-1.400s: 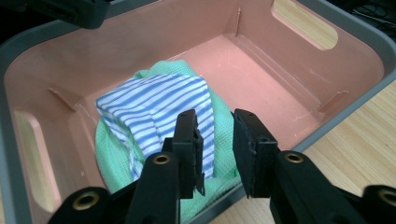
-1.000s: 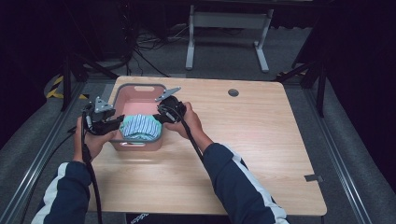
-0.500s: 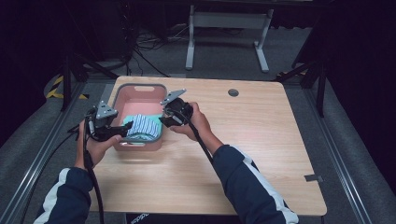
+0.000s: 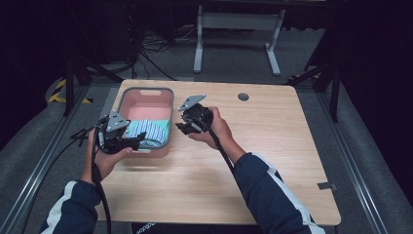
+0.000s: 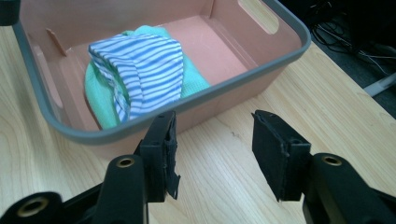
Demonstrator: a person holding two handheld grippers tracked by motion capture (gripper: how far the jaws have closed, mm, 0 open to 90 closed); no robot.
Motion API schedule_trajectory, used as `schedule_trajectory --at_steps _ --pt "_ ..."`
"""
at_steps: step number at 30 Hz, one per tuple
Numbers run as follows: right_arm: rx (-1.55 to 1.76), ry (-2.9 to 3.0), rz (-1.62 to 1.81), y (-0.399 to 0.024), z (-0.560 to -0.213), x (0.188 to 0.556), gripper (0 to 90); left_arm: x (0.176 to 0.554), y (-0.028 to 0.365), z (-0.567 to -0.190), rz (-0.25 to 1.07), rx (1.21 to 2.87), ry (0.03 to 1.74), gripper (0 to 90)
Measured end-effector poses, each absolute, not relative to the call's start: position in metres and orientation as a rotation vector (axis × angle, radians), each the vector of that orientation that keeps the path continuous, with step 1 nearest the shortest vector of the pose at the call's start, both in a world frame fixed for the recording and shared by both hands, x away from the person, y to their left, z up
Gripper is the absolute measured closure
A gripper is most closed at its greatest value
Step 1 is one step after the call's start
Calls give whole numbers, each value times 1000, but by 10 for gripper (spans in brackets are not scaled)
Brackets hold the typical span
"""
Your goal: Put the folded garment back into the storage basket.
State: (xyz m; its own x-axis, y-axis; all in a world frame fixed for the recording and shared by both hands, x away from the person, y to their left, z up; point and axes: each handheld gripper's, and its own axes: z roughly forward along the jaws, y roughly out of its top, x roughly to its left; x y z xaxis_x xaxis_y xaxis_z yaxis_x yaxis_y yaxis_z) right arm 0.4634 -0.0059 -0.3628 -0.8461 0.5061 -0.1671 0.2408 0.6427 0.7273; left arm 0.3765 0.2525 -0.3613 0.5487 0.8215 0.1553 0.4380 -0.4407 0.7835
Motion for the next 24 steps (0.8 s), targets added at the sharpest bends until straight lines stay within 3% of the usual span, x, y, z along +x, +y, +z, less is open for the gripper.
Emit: schedule_trajectory --at_steps 24 --pt "615 2469 963 -79 -362 427 441 355 203 -362 664 2192 825 297"
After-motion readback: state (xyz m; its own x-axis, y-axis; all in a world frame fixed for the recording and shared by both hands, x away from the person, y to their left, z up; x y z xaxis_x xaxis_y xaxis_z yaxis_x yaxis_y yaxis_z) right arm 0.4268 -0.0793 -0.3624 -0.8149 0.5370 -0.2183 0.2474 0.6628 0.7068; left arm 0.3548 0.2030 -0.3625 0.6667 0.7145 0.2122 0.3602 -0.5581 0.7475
